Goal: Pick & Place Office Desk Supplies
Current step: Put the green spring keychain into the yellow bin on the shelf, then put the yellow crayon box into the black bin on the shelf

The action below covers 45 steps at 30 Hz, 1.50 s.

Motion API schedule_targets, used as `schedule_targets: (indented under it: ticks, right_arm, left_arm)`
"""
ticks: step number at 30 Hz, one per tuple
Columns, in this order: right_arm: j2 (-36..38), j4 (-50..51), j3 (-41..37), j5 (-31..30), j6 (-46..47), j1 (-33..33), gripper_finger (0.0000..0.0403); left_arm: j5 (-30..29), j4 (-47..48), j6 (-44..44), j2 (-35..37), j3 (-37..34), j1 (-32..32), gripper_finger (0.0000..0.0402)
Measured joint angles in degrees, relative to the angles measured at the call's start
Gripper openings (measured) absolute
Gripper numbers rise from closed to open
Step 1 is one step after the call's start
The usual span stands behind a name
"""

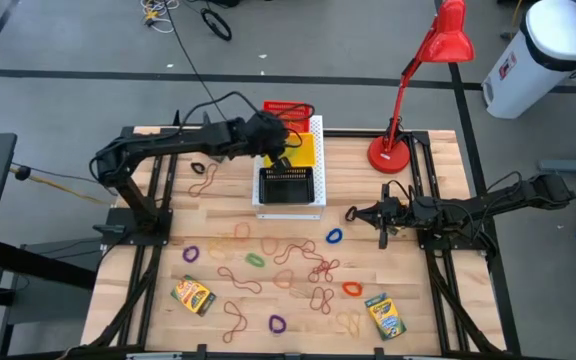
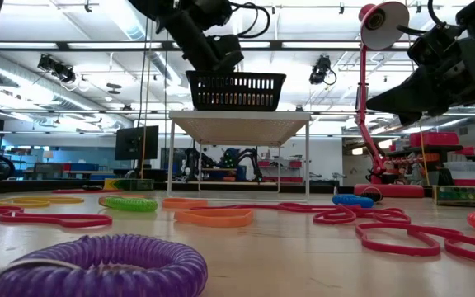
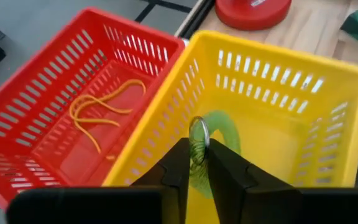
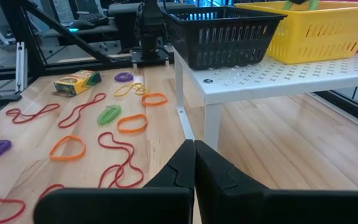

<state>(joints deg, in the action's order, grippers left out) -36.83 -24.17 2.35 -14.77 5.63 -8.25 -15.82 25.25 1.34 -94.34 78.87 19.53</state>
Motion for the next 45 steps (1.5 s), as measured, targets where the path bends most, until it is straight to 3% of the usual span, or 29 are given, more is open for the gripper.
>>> schedule_targets:
  ticks: [11, 15, 19, 26, 33, 39, 45]
  right_arm:
    - [-0.01, 0.00, 0.00, 0.01, -0.04, 0.00, 0.0005]
    - [0.01, 0.00, 0.00, 0.00, 0.00, 0.01, 0.0005]
    - [0.01, 0.01, 0.00, 0.01, -0.01, 0.01, 0.0005]
    - [0.01, 0.03, 0.00, 0.00, -0.12, 0.02, 0.0005]
    - [-0.01, -0.46, 0.00, -0.01, -1.58, 0.06, 0.0005]
    - [-0.01, -5.48, 0.04, -0.01, -6.48, 0.08, 0.0005]
    - [0.02, -9.34, 0.04, 0.01, -2.70, 0.07, 0.0005]
  left_arm:
    - [-1.45, 7.04, 3.04, 4.83, -0.02, -0.86, 0.0143]
    - [-1.16, 12.78, 4.88, 10.30, -0.88, -2.47, 0.0136]
    - [1.06, 10.41, 5.08, 17.67, -7.19, -4.42, 0.0108]
    - [7.30, -7.91, 7.89, 32.25, -29.76, -8.92, 0.0068]
    - [10.13, -32.28, 7.13, 44.03, -52.11, -12.77, 0.0062]
    - [10.18, -51.77, 7.25, 47.66, -64.82, -14.33, 0.0062]
    - [10.37, -69.76, 7.63, 47.97, -75.21, -14.34, 0.0062]
